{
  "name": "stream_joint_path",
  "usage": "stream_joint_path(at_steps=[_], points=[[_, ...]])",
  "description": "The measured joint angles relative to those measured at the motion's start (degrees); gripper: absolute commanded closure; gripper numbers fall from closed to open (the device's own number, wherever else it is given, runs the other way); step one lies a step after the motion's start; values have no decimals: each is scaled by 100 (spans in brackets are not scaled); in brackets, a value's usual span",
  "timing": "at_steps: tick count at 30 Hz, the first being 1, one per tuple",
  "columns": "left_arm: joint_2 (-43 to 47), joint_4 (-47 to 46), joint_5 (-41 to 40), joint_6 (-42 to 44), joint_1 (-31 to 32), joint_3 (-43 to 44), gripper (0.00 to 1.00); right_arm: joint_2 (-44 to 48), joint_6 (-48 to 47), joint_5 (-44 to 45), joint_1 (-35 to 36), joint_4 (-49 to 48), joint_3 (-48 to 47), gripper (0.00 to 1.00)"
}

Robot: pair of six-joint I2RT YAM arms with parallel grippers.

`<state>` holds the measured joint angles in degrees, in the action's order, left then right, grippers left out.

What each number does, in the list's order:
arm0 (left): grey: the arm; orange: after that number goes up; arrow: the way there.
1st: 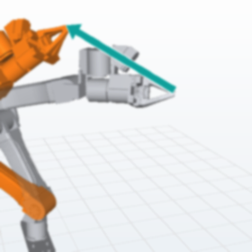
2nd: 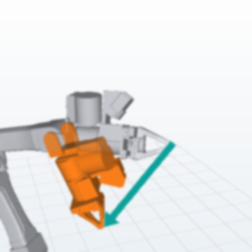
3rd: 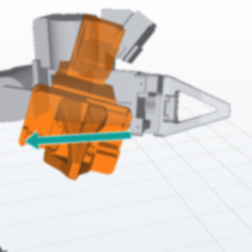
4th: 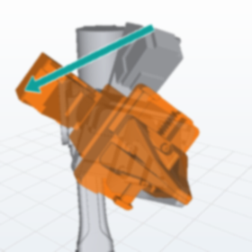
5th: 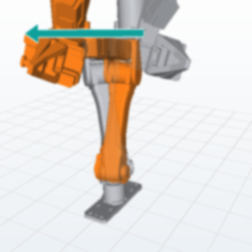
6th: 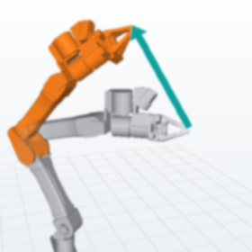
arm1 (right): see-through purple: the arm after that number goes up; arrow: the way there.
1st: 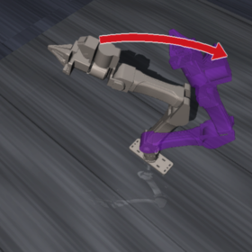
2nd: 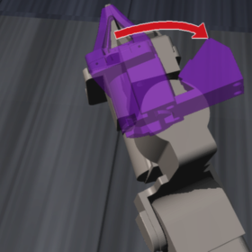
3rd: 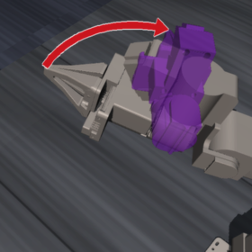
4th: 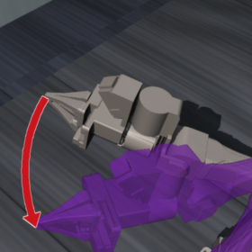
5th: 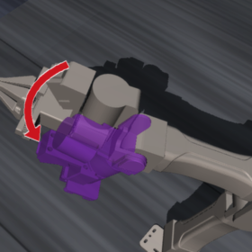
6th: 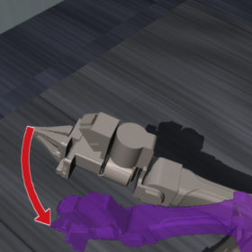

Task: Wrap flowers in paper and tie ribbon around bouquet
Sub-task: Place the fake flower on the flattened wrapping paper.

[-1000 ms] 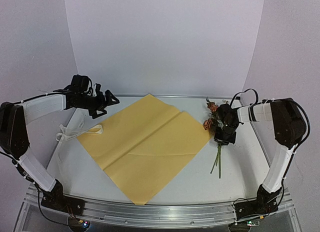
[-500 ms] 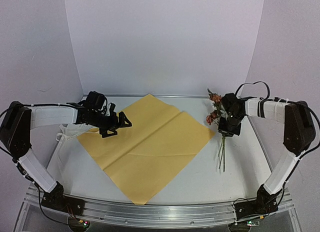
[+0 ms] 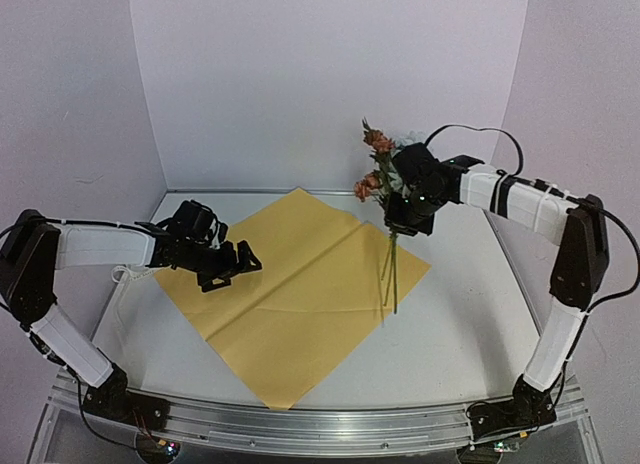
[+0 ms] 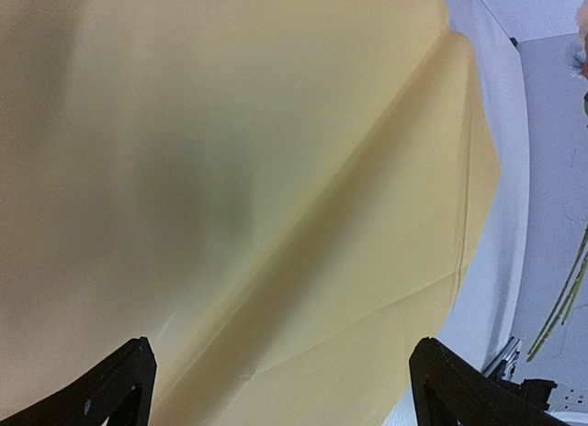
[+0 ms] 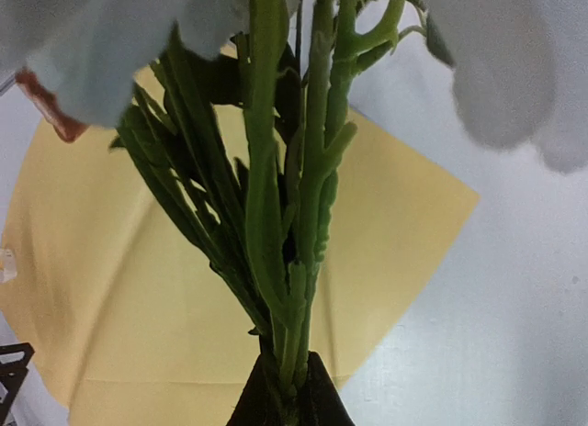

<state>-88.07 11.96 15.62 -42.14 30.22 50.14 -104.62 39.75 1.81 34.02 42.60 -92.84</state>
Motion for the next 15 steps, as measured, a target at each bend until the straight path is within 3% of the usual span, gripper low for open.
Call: stream_joint_path(at_steps=[9, 15], points=[[359, 12, -198, -15, -327, -582, 0, -2659, 938, -473, 902, -735, -2893, 100], [417, 2, -163, 15, -372, -683, 0, -4098, 1480, -864, 944, -1354, -3882, 100]])
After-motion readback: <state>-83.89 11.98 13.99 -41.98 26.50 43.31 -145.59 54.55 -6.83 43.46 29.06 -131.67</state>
